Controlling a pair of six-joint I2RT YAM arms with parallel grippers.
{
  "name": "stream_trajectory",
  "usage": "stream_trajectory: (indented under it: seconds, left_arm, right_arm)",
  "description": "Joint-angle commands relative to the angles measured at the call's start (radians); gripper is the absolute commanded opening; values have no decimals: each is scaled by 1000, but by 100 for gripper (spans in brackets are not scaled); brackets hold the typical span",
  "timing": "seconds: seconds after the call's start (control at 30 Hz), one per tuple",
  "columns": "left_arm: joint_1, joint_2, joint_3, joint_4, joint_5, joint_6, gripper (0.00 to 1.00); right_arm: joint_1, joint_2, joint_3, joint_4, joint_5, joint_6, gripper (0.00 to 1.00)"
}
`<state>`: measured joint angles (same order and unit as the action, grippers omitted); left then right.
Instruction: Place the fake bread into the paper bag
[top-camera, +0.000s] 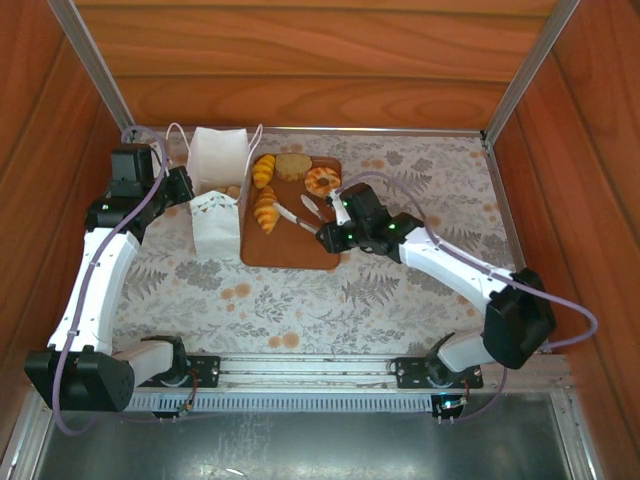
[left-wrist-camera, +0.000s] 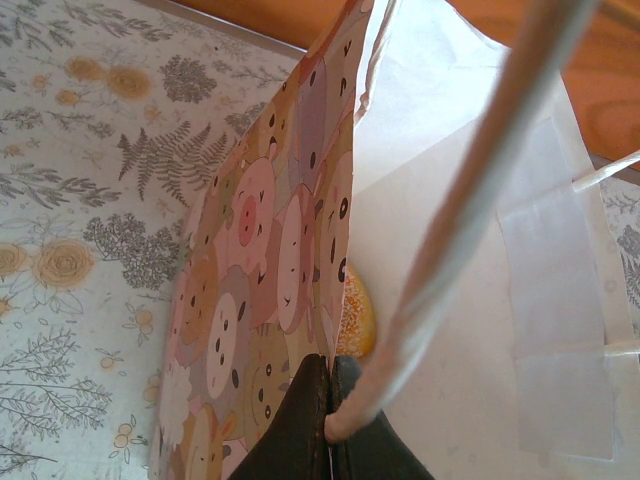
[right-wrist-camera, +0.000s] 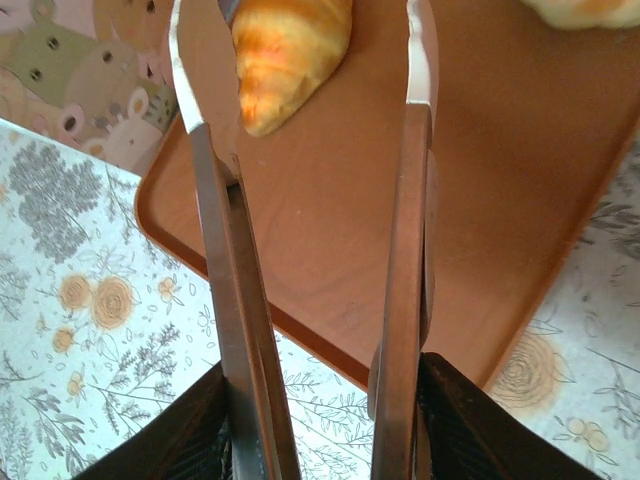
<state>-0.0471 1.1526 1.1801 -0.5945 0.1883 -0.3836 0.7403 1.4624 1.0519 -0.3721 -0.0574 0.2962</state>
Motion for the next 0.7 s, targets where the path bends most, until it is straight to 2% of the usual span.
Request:
stream_trajectory:
  seconds: [0.0,0.67]
  left_arm:
    - [8,-14,-11,30,16,-4,0]
    - [13,-27,-21,32,23,-3,0]
  right_arm:
    - [11,54,61,65,-45,-34,47]
    - [51,328,241,35,-23,-101,48]
